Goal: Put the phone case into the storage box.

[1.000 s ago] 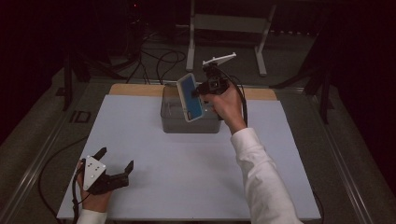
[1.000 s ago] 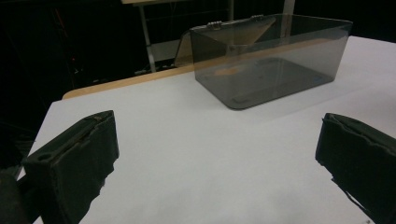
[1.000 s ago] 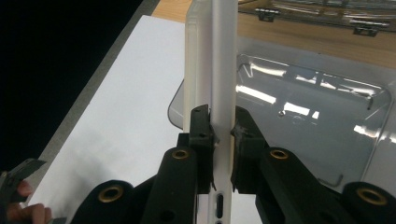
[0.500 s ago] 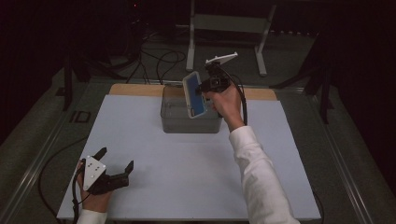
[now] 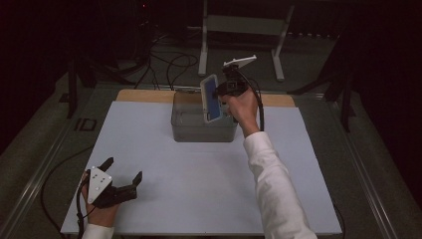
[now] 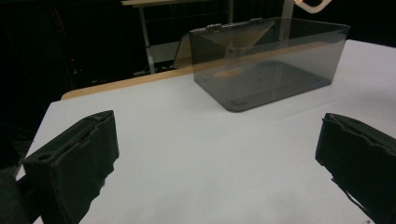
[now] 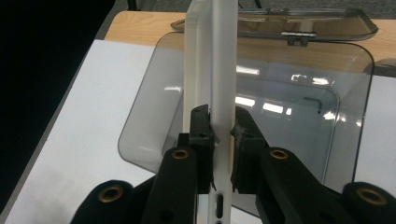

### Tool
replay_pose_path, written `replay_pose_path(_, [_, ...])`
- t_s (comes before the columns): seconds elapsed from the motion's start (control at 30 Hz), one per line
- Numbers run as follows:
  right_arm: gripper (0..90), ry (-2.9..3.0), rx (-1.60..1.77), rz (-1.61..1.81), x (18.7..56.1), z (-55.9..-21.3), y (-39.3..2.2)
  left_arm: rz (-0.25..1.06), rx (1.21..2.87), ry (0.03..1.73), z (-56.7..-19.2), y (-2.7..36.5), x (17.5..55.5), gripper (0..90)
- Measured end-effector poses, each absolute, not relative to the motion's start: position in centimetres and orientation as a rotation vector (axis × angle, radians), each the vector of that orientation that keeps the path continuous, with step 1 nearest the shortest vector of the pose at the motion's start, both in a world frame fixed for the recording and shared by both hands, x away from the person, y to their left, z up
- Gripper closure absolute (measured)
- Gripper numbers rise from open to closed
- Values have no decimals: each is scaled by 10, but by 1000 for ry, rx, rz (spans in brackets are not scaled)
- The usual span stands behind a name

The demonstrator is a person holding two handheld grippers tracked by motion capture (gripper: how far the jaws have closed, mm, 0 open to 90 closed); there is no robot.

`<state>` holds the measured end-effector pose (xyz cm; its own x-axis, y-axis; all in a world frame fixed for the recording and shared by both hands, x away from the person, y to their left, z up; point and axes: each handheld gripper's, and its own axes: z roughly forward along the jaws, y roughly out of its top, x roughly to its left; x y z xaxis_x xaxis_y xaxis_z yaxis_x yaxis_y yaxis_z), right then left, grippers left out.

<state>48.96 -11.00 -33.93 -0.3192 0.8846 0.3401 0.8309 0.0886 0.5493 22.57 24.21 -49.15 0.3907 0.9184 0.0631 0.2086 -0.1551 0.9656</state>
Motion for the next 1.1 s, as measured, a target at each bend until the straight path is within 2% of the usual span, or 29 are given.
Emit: replay_pose_path(1.1, [815,2121,1842,840,505,-361,-118,851,1627,1018,-492,242,226,3])
